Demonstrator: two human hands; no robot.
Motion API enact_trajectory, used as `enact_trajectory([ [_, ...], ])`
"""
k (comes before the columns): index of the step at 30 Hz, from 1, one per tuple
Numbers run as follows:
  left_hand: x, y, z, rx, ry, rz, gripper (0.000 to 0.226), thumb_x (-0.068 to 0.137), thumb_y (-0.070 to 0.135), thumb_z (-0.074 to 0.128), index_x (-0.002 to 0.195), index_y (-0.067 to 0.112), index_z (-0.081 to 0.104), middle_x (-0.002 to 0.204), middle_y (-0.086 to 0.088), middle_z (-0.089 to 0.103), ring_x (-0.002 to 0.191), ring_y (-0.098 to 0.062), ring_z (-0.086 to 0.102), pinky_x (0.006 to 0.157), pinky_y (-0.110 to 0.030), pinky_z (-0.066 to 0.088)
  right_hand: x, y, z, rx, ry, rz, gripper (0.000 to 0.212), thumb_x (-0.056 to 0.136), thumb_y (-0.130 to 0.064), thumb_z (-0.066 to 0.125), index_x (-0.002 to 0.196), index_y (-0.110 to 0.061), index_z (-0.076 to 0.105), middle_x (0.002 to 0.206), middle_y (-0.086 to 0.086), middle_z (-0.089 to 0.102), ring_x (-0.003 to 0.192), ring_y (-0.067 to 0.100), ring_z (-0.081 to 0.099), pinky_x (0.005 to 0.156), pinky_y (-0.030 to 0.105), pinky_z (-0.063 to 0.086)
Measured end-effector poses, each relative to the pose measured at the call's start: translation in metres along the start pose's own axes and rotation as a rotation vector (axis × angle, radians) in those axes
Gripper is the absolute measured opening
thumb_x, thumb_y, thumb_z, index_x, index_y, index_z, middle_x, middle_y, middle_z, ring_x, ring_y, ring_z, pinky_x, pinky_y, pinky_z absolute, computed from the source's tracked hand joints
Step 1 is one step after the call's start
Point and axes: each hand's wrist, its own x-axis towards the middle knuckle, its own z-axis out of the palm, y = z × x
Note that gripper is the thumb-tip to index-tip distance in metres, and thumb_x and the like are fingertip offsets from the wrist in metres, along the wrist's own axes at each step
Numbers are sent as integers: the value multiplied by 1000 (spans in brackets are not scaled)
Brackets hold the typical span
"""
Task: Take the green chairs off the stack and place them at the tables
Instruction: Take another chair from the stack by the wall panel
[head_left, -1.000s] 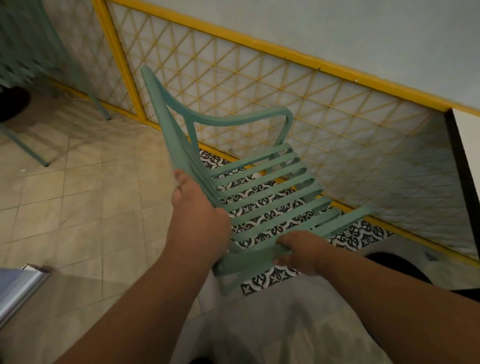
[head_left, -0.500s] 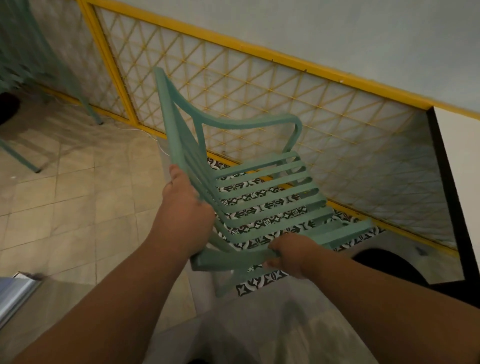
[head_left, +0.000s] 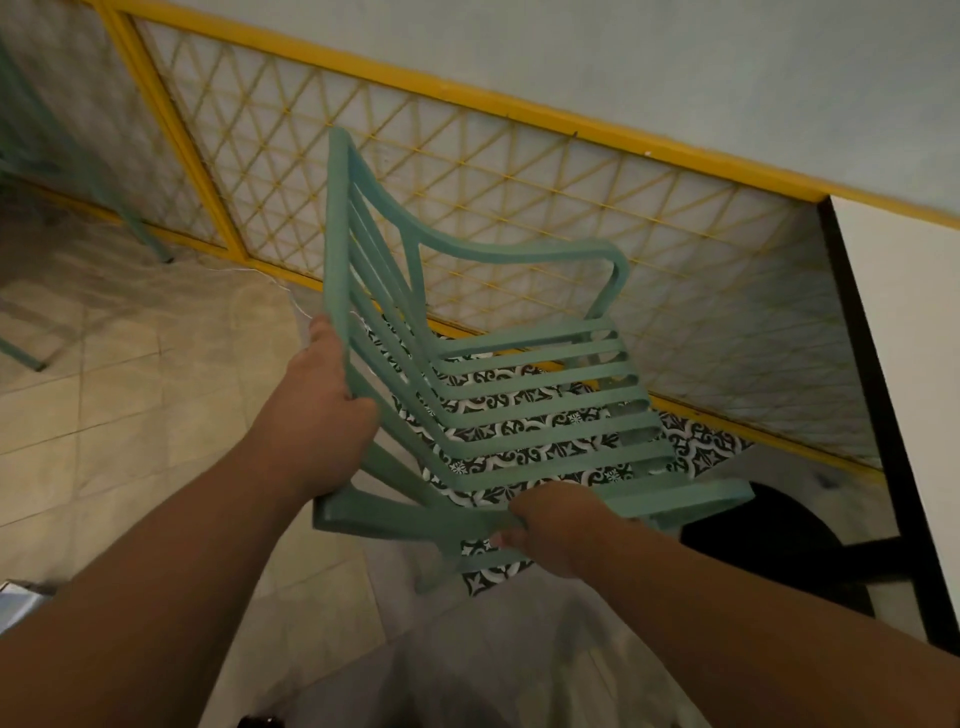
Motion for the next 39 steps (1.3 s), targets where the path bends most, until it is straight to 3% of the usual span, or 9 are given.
enact_trajectory([
  [3,8,-3,-6,15,-26,7,88,89,5,55,160,22,5,87,5,46,65,-10,53,46,-22,39,0,-7,-3,19,-19,6,50,98,-62,50,101,-14,65,97,7,65,96,25,63,81,36,49],
  [9,22,-5,-16,20,-91,32,86,89,7,54,158,25,7,104,-11,56,75,-18,59,54,-31,42,3,-21,-11,8,-70,35,54,99,-62,48,111,-13,67,97,7,64,96,25,64,77,35,48],
  [17,45,-12,-26,66,-138,76,93,89,9,57,160,32,1,98,-1,57,80,-14,58,60,-29,43,9,-35,-8,13,-61,21,56,103,-59,41,109,-9,67,99,9,67,91,23,64,81,37,54],
  [22,61,-11,-27,108,-153,108,94,89,13,58,160,35,1,99,-2,58,79,-14,58,63,-31,46,10,-38,-7,54,-31,31,51,104,-55,43,111,-10,66,95,8,63,86,23,58,76,33,47],
  [31,87,-5,-22,187,-183,156,91,90,17,57,161,29,3,114,-10,56,79,-13,57,62,-29,45,18,-34,-16,69,-17,72,49,104,-51,46,118,-9,66,111,13,67,103,29,63,88,37,50],
  [33,83,2,-24,234,-166,131,87,90,19,56,162,27,8,131,-15,56,93,-21,60,78,-37,51,18,-28,-15,96,-11,63,45,104,-51,45,117,-13,66,110,10,66,102,26,62,90,37,51],
  [35,69,9,-27,439,65,204,75,88,25,56,158,22,27,151,-13,44,119,-32,54,97,-50,47,14,-16,-9,203,23,56,40,103,-48,46,123,-19,65,115,5,65,103,21,60,90,36,50],
  [37,39,18,-18,564,318,397,59,83,30,54,140,18,50,143,-12,51,120,-35,53,94,-56,45,6,3,3,367,84,105,40,102,-47,50,135,-26,59,126,-1,61,106,16,59,87,31,46],
  [39,-2,25,13,530,280,599,42,83,38,48,120,22,60,120,-4,64,107,-26,58,89,-52,49,-7,27,17,380,129,179,38,101,-46,51,135,-30,59,121,-6,61,97,8,58,79,28,45],
])
